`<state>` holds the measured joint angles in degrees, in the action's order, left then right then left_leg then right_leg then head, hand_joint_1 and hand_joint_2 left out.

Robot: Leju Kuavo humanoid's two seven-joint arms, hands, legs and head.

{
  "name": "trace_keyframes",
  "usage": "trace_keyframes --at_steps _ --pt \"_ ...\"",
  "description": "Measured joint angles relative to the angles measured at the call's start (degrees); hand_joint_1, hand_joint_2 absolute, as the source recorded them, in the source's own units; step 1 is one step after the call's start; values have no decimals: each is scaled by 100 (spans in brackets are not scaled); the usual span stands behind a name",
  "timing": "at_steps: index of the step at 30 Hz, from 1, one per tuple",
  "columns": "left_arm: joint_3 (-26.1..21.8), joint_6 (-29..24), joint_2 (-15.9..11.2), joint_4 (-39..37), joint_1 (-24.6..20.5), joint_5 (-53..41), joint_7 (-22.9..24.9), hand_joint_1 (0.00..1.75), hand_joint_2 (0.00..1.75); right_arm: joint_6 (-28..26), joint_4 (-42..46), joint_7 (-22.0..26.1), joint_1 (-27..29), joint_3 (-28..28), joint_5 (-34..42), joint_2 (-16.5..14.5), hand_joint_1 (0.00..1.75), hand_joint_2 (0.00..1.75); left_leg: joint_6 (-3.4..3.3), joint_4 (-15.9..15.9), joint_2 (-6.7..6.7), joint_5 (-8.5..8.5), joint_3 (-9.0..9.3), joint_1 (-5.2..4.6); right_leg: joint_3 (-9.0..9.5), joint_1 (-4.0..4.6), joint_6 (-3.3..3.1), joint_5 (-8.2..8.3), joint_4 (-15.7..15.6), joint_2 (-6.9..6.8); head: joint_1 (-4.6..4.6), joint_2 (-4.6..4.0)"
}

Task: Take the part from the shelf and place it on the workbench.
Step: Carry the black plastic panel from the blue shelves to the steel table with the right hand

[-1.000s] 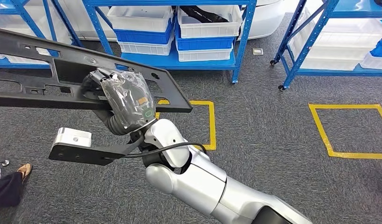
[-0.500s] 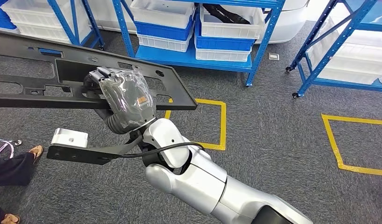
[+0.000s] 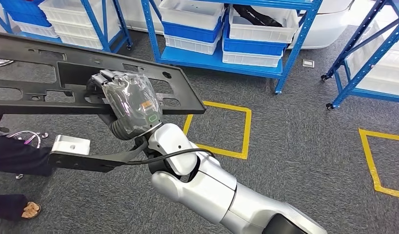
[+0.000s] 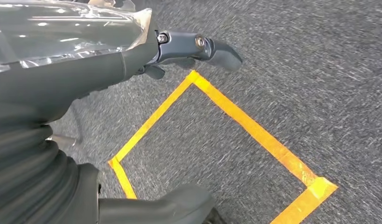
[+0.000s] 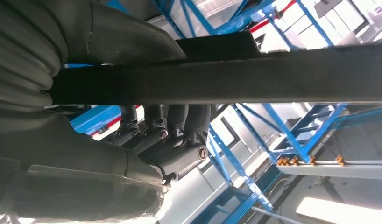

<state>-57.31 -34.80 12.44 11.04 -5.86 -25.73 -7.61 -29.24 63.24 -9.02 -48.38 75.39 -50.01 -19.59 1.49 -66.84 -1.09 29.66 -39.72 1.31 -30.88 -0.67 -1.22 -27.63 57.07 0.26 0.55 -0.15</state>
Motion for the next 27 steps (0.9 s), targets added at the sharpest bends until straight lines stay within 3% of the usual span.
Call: trace_keyframes --at_steps 1,3,4,6,8,12,13,15,17,18,19,20,23,25,27 --pt "0 1 -2 0 0 0 3 0 175 0 -1 -1 6 -2 -3 1 175 175 35 -387 44 176 -164 13 -5 6 -11 0 1 -61 3 0" --pt "0 0 -12 0 6 0 7 0 175 -1 -1 -1 20 -2 -4 3 175 175 85 -695 83 229 -273 38 -13 9 -9 -1 7 -168 5 0" --pt "0 0 -20 0 8 0 11 0 175 -3 -1 -1 22 -2 -10 3 175 175 101 -511 110 100 -158 54 -12 6 -7 -3 11 -215 4 0" --pt "0 3 -29 0 2 1 32 0 175 -16 -1 6 23 -12 -44 2 175 175 119 239 248 -222 266 65 -16 15 17 -18 31 -289 8 0" --pt "0 5 -24 0 -10 12 58 0 175 -45 -1 51 53 -64 -110 2 175 175 71 770 358 -379 528 42 -40 62 67 -39 59 -349 8 0" --pt "-11 27 -9 0 -5 82 49 0 175 -114 -10 232 198 -252 -249 3 175 175 -65 863 272 -416 504 4 -69 99 140 -50 63 -450 2 0" --pt "-18 44 -4 0 -2 100 38 0 175 -138 -13 286 242 -324 -287 3 175 175 -107 882 236 -439 500 6 -99 90 157 -97 119 -416 2 0" --pt "-26 117 1 0 0 115 22 0 175 -194 -26 381 339 -487 -396 7 175 175 -195 916 156 -487 485 19 -301 64 150 -341 551 -250 -4 0" --pt "-26 196 -5 0 0 82 40 0 175 -242 -51 431 459 -635 -547 13 175 175 -238 917 67 -508 452 14 -637 51 115 -651 1305 -102 -13 0" --pt "-25 216 -10 0 1 50 82 0 175 -254 -64 440 533 -711 -632 14 175 175 -246 916 15 -516 439 13 -769 49 120 -736 1593 -76 -15 0" --pt "-24 225 -14 0 2 14 140 0 175 -258 -74 443 608 -791 -718 13 175 175 -250 914 -40 -523 429 13 -809 49 144 -737 1687 -61 -16 0" --pt "-22 227 -19 0 2 -19 204 0 175 -257 -80 444 674 -878 -794 11 175 175 -247 912 -101 -531 424 13 -737 48 182 -654 1555 -47 -16 0" --pt "-14 274 -23 0 -2 -97 296 0 175 -243 -80 469 791 -1128 -986 7 175 175 -203 896 -269 -555 410 5 -201 16 251 -233 457 158 -17 0" --pt "-3 351 -28 0 0 -130 276 0 175 -212 -73 527 875 -1298 -1161 5 175 175 -139 895 -343 -580 384 -2 -51 18 217 -129 123 259 -13 0" --pt "4 416 -38 0 7 -140 202 0 175 -147 -28 622 1029 -1538 -1405 0 175 175 -62 915 -404 -617 358 15 -37 12 151 -85 97 186 -11 0"
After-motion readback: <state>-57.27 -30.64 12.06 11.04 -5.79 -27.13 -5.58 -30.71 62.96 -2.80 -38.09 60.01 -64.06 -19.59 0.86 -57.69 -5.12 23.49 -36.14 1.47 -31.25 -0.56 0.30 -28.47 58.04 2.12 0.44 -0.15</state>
